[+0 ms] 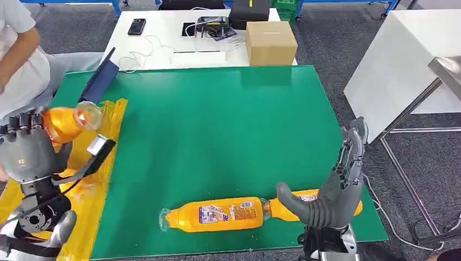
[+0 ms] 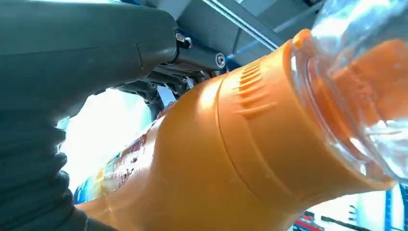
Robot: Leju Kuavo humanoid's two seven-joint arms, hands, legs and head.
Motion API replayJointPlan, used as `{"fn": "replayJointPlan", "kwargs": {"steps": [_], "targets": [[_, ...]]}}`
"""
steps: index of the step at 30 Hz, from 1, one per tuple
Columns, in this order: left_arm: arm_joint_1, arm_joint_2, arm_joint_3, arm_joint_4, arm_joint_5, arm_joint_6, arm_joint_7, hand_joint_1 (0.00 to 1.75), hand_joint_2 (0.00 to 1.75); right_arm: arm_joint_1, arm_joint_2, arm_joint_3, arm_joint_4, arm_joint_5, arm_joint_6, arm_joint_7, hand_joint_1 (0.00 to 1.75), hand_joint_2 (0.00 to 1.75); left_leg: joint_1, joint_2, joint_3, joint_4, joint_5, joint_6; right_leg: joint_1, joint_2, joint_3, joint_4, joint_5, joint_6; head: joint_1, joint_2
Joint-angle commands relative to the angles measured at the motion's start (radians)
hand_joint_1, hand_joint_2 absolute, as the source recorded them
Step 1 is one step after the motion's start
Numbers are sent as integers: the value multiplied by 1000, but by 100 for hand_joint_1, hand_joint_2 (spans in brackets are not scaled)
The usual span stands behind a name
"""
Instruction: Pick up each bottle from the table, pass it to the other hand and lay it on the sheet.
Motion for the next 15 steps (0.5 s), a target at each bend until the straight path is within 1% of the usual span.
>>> {"fn": "replayJointPlan", "kwargs": {"steps": [1, 2, 3, 5, 8, 10, 12, 13, 15], "targets": [[-149, 160, -327, 60, -2, -32, 112, 175, 175, -5, 20, -34, 10, 2, -1, 10, 0, 175, 0, -1, 1, 0, 0, 0, 0, -1, 2, 0, -1, -1, 0, 0], [-151, 152, -333, 60, -2, -38, 111, 175, 175, 0, 18, -36, 11, -2, 4, 0, 0, 175, 1, 0, 2, 1, -2, -1, 1, -1, 4, 0, -2, -2, 0, 0], [-140, 152, -327, 67, -2, -28, 105, 175, 175, 4, 21, -40, 13, -1, 1, 2, 0, 175, 0, 0, 1, 0, -1, 0, 0, -1, 2, 0, -1, -1, 0, 0], [-130, 141, -324, 78, -2, -20, 92, 175, 175, 7, 20, -42, 17, -1, 2, 1, 0, 175, 0, 0, 3, -1, -1, 0, 0, -1, 4, -1, -1, -2, 0, 0], [-103, 76, -278, 107, -2, -24, 19, 175, 175, 3, 22, -47, 20, 0, 6, 3, 0, 175, -1, 0, 2, -1, 0, -1, -1, -1, 3, -1, -1, -1, 0, 0], [-92, 24, -224, 137, -2, -36, -70, 175, 175, -5, 22, -50, 20, -8, 12, 4, 0, 175, -1, 1, 2, -1, 0, 0, -1, 0, 2, -1, 0, -1, 0, 0], [-112, 13, -241, 172, -2, -46, -88, 175, 175, -15, 23, -52, 23, -12, 18, 7, 0, 175, -1, 0, 2, -2, 0, 0, -1, -1, 3, -2, 0, -1, 0, 0], [-113, -7, -249, 190, -2, -47, -101, 175, 175, -19, 24, -52, 26, -12, 22, 9, 0, 175, -1, 0, 1, -1, 0, 0, -1, -1, 2, -1, 0, -1, 0, 0], [-115, -10, -251, 195, -2, -47, -106, 175, 175, -20, 24, -52, 27, -12, 22, 9, 0, 175, -1, 0, 2, -1, 0, 0, -1, -1, 3, -2, 0, -1, 0, 0]]}}
